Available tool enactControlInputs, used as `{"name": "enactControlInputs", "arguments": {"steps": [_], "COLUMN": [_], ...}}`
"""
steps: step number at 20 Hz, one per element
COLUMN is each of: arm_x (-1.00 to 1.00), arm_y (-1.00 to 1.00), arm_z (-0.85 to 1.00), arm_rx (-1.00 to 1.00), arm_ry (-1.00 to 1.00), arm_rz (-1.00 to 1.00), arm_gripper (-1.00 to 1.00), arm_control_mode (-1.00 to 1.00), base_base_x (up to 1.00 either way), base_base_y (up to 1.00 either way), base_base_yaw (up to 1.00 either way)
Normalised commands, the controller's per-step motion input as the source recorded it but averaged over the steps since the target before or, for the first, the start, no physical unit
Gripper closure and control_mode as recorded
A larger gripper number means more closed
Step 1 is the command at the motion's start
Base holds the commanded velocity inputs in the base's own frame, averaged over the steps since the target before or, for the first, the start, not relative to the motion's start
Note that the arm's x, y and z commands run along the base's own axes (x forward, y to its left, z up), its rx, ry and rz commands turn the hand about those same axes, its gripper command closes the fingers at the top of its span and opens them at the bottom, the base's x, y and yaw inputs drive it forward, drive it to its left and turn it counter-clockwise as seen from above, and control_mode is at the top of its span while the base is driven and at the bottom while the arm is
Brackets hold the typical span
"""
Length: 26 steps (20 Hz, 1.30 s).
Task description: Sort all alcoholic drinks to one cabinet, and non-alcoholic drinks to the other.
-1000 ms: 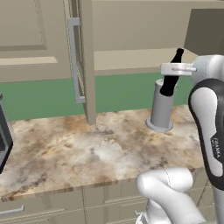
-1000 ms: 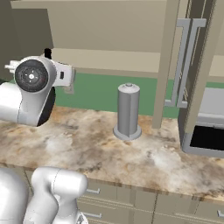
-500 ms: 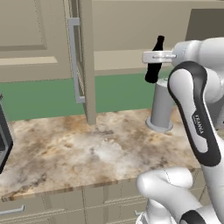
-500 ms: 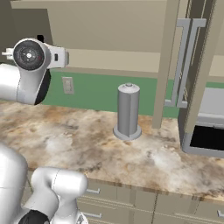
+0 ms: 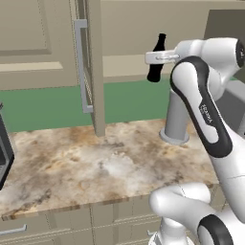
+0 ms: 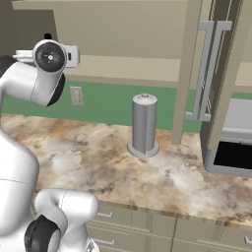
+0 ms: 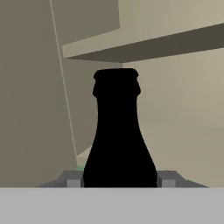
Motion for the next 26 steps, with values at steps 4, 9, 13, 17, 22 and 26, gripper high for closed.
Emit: {"name": "enactControlInputs", "arguments": {"steps": [4, 9, 13, 17, 22, 26], "arm_x": [0.41, 0.50, 0.59, 0.63, 0.60, 0.61], "arm_y": [0.29, 0.27, 0.25, 0.20, 0.16, 0.13], "arm_z": [0.00, 0.00, 0.00, 0.00, 0.00, -0.01], "arm_rx": [-0.02, 0.00, 0.00, 0.00, 0.00, 0.00], "arm_ry": [-0.02, 0.00, 0.00, 0.00, 0.00, 0.00], "arm_rz": [0.00, 0.00, 0.00, 0.01, 0.01, 0.01], "arm_gripper": [1.00, 1.00, 1.00, 1.00, 1.00, 1.00], "arm_control_mode": [-1.00, -1.00, -1.00, -1.00, -1.00, -1.00], "base_base_x": [0.00, 0.00, 0.00, 0.00, 0.00, 0.00], "base_base_y": [0.00, 0.00, 0.00, 0.00, 0.00, 0.00], "base_base_yaw": [0.00, 0.00, 0.00, 0.00, 0.00, 0.00]}}
